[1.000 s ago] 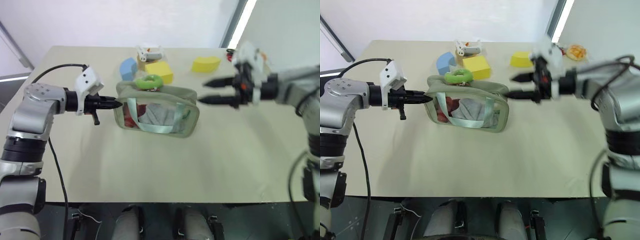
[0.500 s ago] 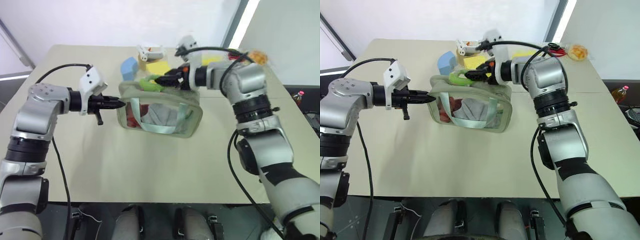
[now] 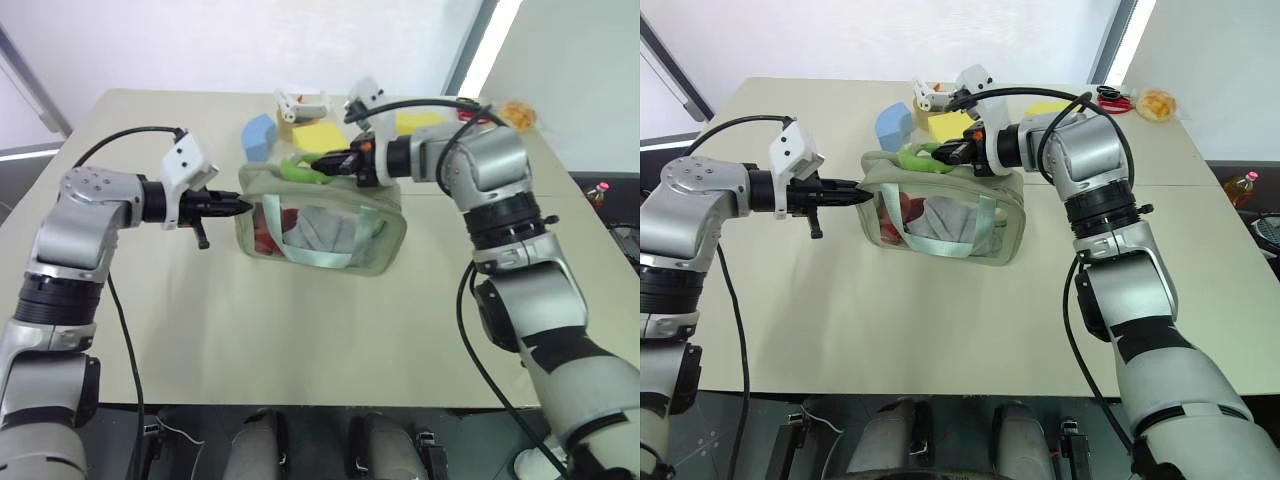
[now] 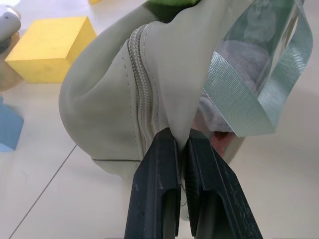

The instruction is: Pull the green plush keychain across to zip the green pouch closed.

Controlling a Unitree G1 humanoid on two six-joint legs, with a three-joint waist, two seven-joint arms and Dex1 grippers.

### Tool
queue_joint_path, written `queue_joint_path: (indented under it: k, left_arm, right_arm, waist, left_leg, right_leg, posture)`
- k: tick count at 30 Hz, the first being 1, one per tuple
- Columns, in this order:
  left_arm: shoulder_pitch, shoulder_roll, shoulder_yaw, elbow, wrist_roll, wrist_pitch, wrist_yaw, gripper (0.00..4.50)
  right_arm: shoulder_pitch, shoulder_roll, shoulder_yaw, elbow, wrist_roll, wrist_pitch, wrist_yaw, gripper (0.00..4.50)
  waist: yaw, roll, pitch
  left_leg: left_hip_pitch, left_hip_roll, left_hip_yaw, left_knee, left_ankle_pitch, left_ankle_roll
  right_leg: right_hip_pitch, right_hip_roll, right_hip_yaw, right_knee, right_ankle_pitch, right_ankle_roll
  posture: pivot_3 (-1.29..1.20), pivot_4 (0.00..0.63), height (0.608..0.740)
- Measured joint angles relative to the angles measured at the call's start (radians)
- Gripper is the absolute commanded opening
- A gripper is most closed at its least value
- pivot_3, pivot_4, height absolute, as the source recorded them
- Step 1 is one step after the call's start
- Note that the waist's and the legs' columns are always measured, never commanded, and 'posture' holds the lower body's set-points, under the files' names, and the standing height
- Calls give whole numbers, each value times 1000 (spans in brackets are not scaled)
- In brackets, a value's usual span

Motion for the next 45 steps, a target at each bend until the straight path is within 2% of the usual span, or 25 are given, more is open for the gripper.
queue_joint_path:
  k: [4,9,13,18,20,24,27,28,31,34,37,38,40,44,45]
  left_arm:
    - [-3,-5,-1,7,4,-13,2,0]
    - [-4,-5,-3,10,2,-16,2,0]
    - [12,5,5,8,-3,-14,12,0]
    - [16,0,2,-8,-7,-8,26,0]
    - [20,-4,1,-21,-12,6,32,0]
    - [22,-3,1,-20,-12,24,47,0]
    - [20,-2,2,-17,-10,28,52,0]
    - [19,-2,1,-17,-10,29,53,0]
    - [19,-3,-3,-17,-12,31,52,0]
    - [19,-3,-5,-20,-12,32,52,0]
    - [19,-2,-1,-18,-10,34,61,1024]
    - [20,-2,-1,-13,-10,44,66,1557]
    - [20,-2,5,-1,-28,79,62,2457]
    - [15,47,60,20,-104,163,15,4479]
    - [7,66,76,27,-120,182,1,4479]
  right_arm:
    - [30,-82,-39,-92,6,50,-28,46]
    - [84,-290,-78,-314,-24,75,-80,46]
    - [224,-512,-75,-481,-115,69,-122,46]
    - [407,-620,-59,-654,-191,29,-182,46]
    - [531,-604,-71,-704,-222,29,-248,46]
    - [726,-327,-103,-710,-223,94,-388,46]
    - [753,-155,-108,-699,-199,112,-454,46]
    - [763,-129,-96,-699,-198,109,-464,46]
    - [801,-176,-22,-686,-237,47,-458,46]
    - [811,-300,30,-650,-298,-69,-417,46]
    - [796,-329,-37,-639,-263,-81,-358,995]
    - [775,-329,-83,-641,-222,-59,-326,1592]
    - [730,-343,-160,-655,-137,15,-266,2474]
    - [574,-478,-335,-755,91,227,-105,4478]
    - [545,-495,-362,-783,137,271,-81,4478]
  waist:
    - [2,0,0]
    - [10,0,0]
    - [16,0,0]
    - [11,0,0]
    - [14,0,-1]
    - [12,-1,-2]
    - [8,1,-2]
    - [9,2,-2]
    - [12,2,-2]
    - [11,2,-2]
    - [7,2,-2]
    - [5,2,-2]
    - [5,2,-2]
    - [11,2,-1]
    - [11,2,-1]
  left_leg:
    - [0,0,0,0,0,0]
    - [0,0,0,0,0,0]
    - [0,0,1,0,0,0]
    - [0,0,2,-1,0,0]
    - [0,0,2,0,0,0]
    - [1,0,2,1,0,0]
    - [1,1,2,0,0,-1]
    - [1,1,1,-1,0,-1]
    - [1,0,1,0,0,-1]
    - [2,0,1,-1,0,-1]
    - [3,1,1,-2,0,-1]
    - [3,1,1,-2,0,-1]
    - [2,0,1,-1,0,-1]
    - [0,1,0,-2,0,-1]
    - [1,1,0,-2,0,-1]
  right_leg:
    - [0,0,0,0,0,0]
    - [0,0,0,-1,0,0]
    - [-1,0,1,-1,0,0]
    - [-3,0,1,-1,0,0]
    - [-2,0,1,-1,0,0]
    - [0,0,1,-1,0,0]
    - [-1,1,1,-1,0,0]
    - [-1,1,1,-1,0,0]
    - [0,0,1,-1,0,0]
    - [1,1,1,-3,0,0]
    - [0,1,1,-2,0,0]
    - [0,1,1,-2,0,0]
    - [0,1,1,-2,0,0]
    - [-2,1,1,-1,0,0]
    - [-1,1,1,-2,0,0]
  posture:
    - [0,150,740]
    - [0,150,740]
    - [0,150,740]
    - [0,150,740]
    - [0,150,740]
    - [0,150,740]
    - [0,150,740]
    - [0,150,740]
    - [0,150,740]
    - [0,150,740]
    - [0,150,740]
    - [0,150,740]
    - [0,150,740]
    - [0,150,740]
    - [0,150,740]
